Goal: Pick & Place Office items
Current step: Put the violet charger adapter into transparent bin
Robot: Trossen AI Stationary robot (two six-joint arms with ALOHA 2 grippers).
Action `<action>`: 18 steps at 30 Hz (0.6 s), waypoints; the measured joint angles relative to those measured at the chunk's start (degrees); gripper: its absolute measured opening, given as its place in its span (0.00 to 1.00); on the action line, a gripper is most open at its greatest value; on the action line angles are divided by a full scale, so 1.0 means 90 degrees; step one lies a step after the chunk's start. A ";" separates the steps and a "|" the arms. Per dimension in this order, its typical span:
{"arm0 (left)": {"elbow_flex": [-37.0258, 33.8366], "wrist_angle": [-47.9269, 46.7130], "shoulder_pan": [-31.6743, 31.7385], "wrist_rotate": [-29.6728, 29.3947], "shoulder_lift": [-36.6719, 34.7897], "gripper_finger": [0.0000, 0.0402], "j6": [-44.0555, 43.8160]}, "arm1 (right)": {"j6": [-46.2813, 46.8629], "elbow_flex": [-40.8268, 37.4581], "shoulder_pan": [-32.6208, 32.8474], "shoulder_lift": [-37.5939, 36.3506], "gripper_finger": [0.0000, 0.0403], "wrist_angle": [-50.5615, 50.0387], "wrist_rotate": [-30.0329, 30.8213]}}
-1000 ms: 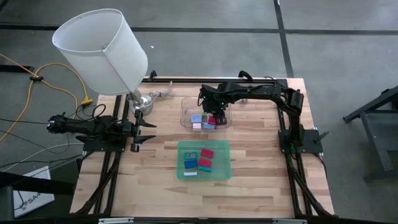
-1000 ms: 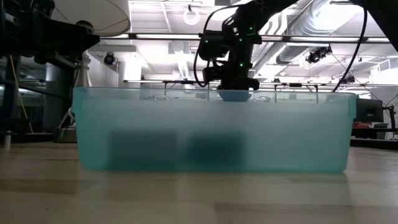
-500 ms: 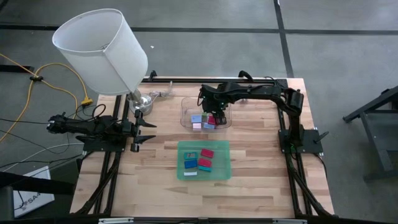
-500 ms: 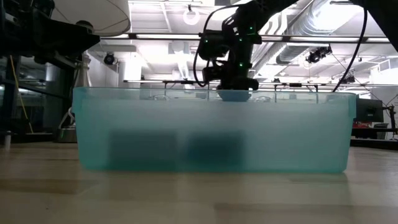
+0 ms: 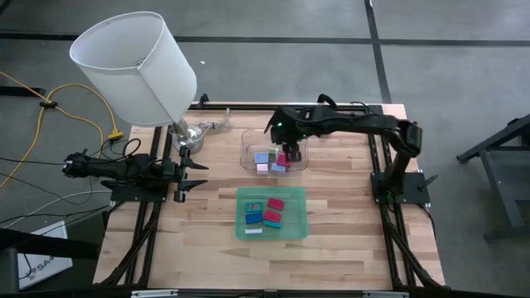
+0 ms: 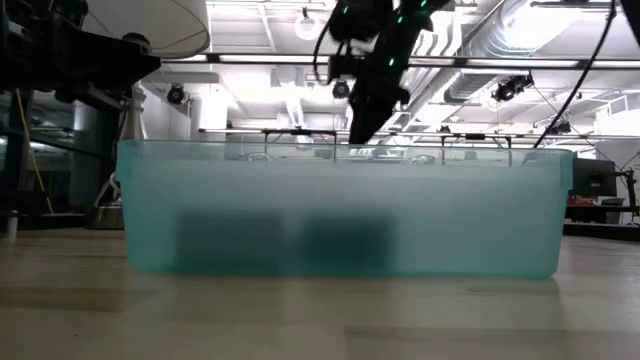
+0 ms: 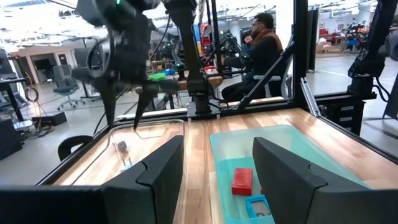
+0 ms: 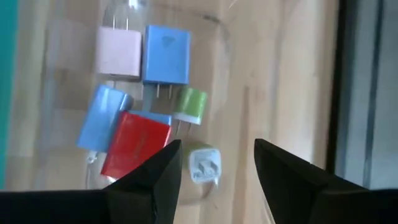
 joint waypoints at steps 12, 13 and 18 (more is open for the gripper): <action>0.0000 0.0000 0.0000 0.0000 0.0002 0.46 0.0002 | 0.0119 -0.0146 -0.0139 -0.1244 0.47 -0.0925 -0.0326; -0.0002 0.0002 0.0002 0.0002 0.0002 0.46 0.0002 | 0.0179 -0.0203 -0.0200 -0.1296 0.47 -0.1093 -0.0313; -0.0002 0.0002 0.0000 0.0004 0.0002 0.46 0.0002 | 0.0454 -0.0289 -0.0570 -0.1314 0.47 -0.1806 -0.0283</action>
